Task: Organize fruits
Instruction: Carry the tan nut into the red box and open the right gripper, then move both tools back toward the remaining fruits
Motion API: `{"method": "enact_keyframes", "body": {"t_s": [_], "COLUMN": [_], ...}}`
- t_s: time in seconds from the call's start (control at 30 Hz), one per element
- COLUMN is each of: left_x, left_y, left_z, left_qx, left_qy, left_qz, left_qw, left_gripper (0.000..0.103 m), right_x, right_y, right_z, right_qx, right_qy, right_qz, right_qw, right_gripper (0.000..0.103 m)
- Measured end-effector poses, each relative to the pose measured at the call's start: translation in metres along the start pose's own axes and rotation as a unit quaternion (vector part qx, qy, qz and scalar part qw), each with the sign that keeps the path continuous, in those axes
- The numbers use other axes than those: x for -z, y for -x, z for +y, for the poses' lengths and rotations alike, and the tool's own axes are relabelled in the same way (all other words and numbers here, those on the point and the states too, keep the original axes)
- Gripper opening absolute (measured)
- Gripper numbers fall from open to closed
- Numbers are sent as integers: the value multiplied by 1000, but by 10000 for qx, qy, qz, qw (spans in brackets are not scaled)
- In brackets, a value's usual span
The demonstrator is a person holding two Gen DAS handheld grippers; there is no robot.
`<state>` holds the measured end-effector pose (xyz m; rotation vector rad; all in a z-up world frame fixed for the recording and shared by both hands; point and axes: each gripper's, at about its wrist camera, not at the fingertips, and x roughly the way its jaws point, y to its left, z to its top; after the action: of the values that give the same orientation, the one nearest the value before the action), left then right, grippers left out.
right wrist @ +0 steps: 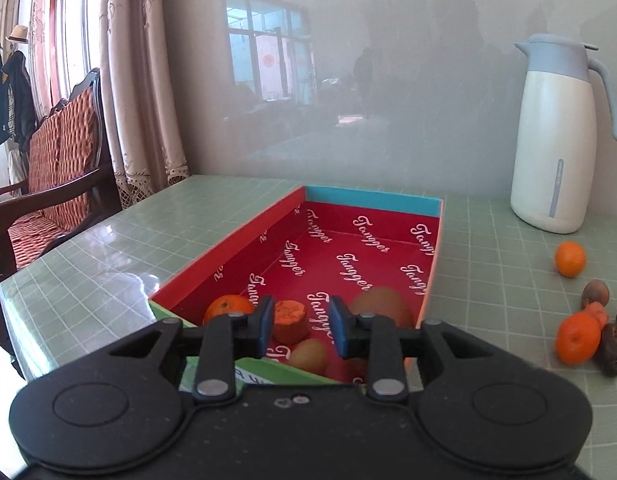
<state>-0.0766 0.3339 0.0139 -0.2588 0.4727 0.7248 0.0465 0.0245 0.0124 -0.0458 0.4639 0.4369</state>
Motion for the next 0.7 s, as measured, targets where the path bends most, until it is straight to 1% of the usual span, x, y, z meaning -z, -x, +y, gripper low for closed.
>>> {"method": "enact_keyframes", "body": {"t_s": [0.13, 0.2, 0.23, 0.3, 0.37, 0.4, 0.43, 0.5, 0.7], "left_x": [0, 1, 2, 4, 5, 6, 7, 11, 20], "left_y": [1, 5, 7, 10, 13, 15, 18, 24, 38], "left_z": [-9, -16, -21, -31, -43, -49, -56, -70, -112], "left_qx": [92, 160, 198, 285, 390, 448, 509, 630, 1008], "left_qy": [-62, -140, -181, -264, -357, -413, -477, -605, -911], "left_qz": [4, -23, -33, -49, -57, -64, -72, -91, -72], "left_qw": [9999, 9998, 9996, 9992, 9986, 9981, 9975, 9961, 9907], "left_gripper": [103, 103, 103, 103, 103, 103, 103, 103, 103], "right_x": [-1, -2, -2, -2, -2, -2, -1, 0, 6], "right_y": [8, 15, 18, 27, 36, 42, 46, 55, 83], "right_z": [-10, -18, -24, -35, -49, -56, -63, -79, -122], "right_qx": [111, 238, 331, 524, 784, 947, 1070, 1298, 2024], "right_qy": [-113, -183, -228, -352, -478, -534, -586, -723, -1077], "right_qz": [-143, -241, -292, -393, -509, -574, -613, -650, -716], "right_qw": [9998, 9993, 9988, 9972, 9945, 9924, 9906, 9868, 9707], "right_gripper": [33, 36, 39, 47, 71, 75, 77, 77, 86]}}
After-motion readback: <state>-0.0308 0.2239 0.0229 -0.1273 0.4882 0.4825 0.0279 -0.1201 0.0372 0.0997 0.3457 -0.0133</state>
